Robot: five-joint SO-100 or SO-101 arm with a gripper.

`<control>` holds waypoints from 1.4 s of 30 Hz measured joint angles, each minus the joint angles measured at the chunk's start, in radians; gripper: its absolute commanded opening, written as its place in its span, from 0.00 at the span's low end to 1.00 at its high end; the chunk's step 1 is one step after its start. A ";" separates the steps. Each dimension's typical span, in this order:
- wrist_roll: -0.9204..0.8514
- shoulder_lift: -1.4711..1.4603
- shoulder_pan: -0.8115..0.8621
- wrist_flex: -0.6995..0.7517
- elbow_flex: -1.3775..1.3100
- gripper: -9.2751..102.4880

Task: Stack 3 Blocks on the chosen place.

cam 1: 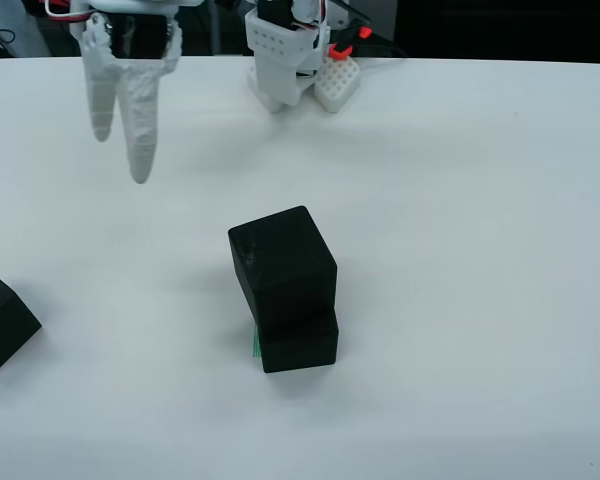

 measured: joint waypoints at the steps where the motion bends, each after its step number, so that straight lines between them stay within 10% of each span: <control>1: -0.043 0.000 0.044 -0.021 0.000 0.39; 18: -0.244 -0.403 0.302 -0.198 -0.296 0.39; 42: -0.242 -0.785 0.132 -0.419 -0.618 0.39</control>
